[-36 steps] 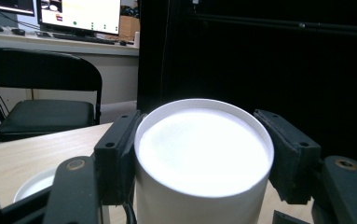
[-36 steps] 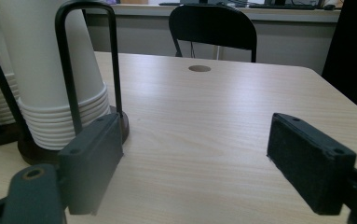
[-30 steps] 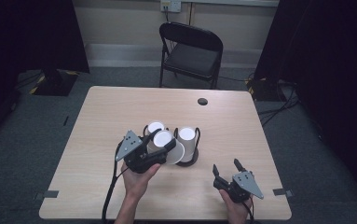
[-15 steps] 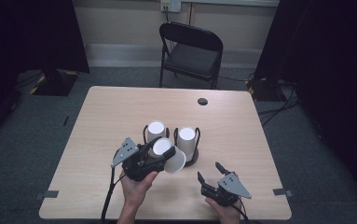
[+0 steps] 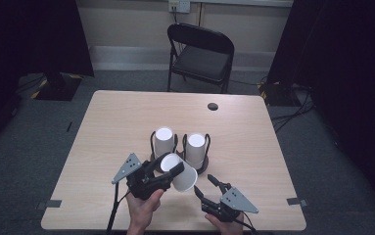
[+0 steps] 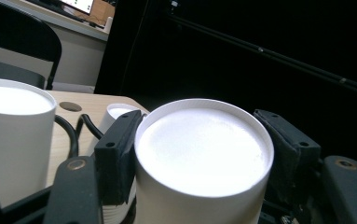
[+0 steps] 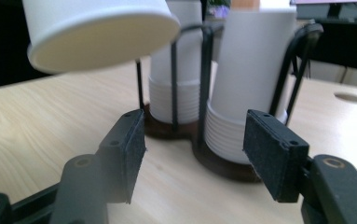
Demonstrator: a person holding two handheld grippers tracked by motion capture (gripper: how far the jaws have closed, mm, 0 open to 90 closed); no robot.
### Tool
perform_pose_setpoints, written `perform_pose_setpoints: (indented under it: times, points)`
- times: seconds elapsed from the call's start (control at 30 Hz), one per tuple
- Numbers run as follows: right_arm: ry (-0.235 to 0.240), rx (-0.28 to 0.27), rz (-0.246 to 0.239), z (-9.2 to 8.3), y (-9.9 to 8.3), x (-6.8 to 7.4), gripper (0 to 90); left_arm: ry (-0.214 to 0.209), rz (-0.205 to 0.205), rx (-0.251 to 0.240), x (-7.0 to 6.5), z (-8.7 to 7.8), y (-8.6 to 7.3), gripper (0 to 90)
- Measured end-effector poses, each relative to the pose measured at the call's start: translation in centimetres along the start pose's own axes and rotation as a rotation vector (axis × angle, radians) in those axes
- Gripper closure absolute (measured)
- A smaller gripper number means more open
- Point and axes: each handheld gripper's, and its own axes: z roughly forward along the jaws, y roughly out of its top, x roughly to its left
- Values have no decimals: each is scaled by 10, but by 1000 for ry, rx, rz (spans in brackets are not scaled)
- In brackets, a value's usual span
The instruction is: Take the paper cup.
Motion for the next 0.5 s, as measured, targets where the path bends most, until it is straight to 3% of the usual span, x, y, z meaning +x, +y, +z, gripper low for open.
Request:
perform_pose_setpoints:
  times: [0.1,0.13,0.3,0.4,0.5]
  points:
    - [28,-12,-5,1,5,2,407,-28,-36,-2,2,-1,-2,350]
    - [41,-28,-12,0,7,3,422,-43,-71,-12,2,-1,-2,350]
    - [59,-72,-24,-1,13,3,470,-66,-89,6,4,-3,-3,351]
    - [49,-121,-38,-3,16,3,493,-96,-132,-2,7,-5,-5,351]
    - [47,-139,-50,-3,18,4,506,-104,-150,-3,9,-5,-6,350]
